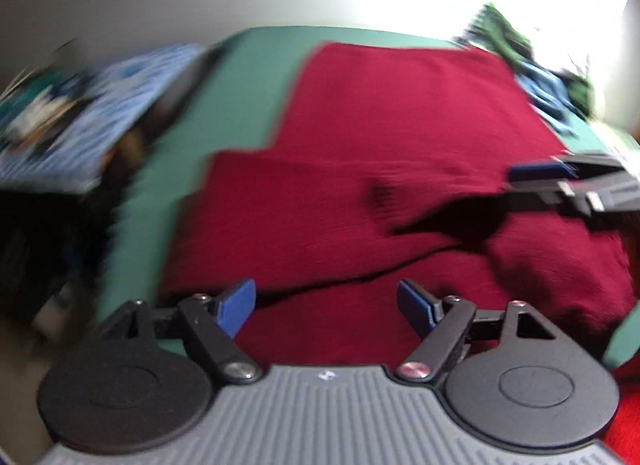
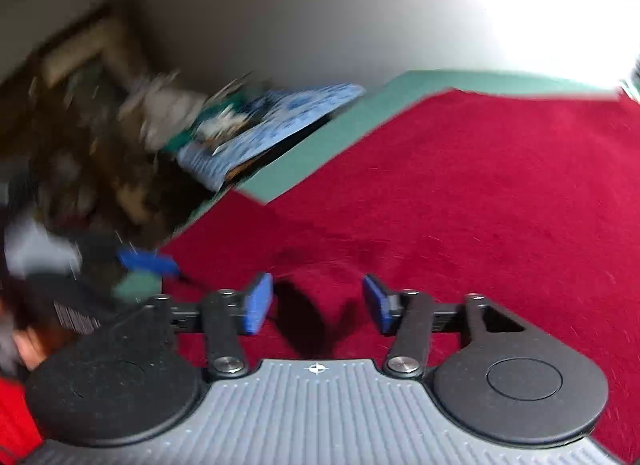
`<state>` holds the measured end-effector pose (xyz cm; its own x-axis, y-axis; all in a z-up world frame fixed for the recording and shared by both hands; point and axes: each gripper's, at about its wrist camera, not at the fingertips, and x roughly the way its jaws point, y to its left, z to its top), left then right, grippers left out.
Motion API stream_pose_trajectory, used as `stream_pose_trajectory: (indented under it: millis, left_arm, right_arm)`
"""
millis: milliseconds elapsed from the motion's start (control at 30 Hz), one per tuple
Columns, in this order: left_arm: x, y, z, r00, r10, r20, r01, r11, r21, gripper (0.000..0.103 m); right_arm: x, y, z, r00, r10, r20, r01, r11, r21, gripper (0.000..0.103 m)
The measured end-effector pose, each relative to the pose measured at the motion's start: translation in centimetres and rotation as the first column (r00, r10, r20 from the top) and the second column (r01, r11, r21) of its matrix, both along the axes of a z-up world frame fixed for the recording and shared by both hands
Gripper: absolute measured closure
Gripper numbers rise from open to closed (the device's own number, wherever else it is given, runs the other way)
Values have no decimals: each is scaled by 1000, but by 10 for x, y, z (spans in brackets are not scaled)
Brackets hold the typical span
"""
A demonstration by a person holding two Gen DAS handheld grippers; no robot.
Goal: Fold clothes
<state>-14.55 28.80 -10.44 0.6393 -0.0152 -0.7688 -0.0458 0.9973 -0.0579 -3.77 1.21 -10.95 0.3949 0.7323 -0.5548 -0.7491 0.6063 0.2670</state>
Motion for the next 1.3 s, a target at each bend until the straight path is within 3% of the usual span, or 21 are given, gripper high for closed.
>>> stream_pose_trajectory:
  millis: [100, 167, 233, 333, 367, 400, 433, 567, 733, 833, 1067, 1167, 1300]
  left_arm:
    - [-11, 30, -10, 996, 89, -21, -89, 996, -17, 23]
    - [-9, 38, -19, 994, 99, -46, -101, 994, -41, 24]
    - [-9, 39, -26, 995, 80, -57, -84, 994, -75, 24]
    - [-7, 39, -33, 997, 52, -49, -57, 993, -107, 24]
    - [-6, 39, -34, 998, 45, -38, -49, 993, -106, 24]
    - [-4, 38, -35, 999, 39, -26, -42, 994, -104, 24]
    - [-2, 39, -35, 999, 28, -23, -30, 993, -110, 24]
    - [3, 39, -34, 1000, 10, -17, -12, 990, -142, 24]
    - [10, 27, -32, 1000, 8, -12, -10, 988, -152, 30]
    - [14, 19, -31, 1000, 7, -8, -8, 988, -157, 31]
    - [19, -17, -28, 1000, 20, -1, -20, 993, -120, 33]
    - [21, -31, -28, 999, 39, -1, -39, 997, -73, 52]
    - [21, -44, -26, 999, 45, 5, -45, 999, -29, 54]
  right_arm:
    - [-13, 36, -3, 986, 62, 157, -35, 985, -169, 41]
    - [-16, 55, -13, 965, 61, 256, 21, 952, -305, 43]
    - [-12, 62, -19, 956, 36, 291, 74, 931, -359, 48]
    - [3, 57, -18, 969, -68, 236, 146, 933, -330, 66]
    - [7, 56, -17, 969, -110, 222, 178, 931, -318, 86]
    - [10, 52, -15, 967, -154, 205, 211, 933, -291, 96]
    - [12, 44, -10, 962, -205, 182, 245, 941, -233, 98]
    - [20, 13, 12, 920, -388, 60, 389, 921, -7, 98]
    - [16, -38, 36, 845, -526, -91, 531, 807, 258, 98]
    - [12, -62, 49, 822, -552, -140, 561, 743, 364, 98]
    - [8, -115, 77, 797, -594, -109, 568, 675, 470, 98]
    - [11, -136, 89, 788, -608, -96, 570, 663, 485, 98]
    - [7, -166, 96, 770, -630, -102, 586, 633, 506, 98]
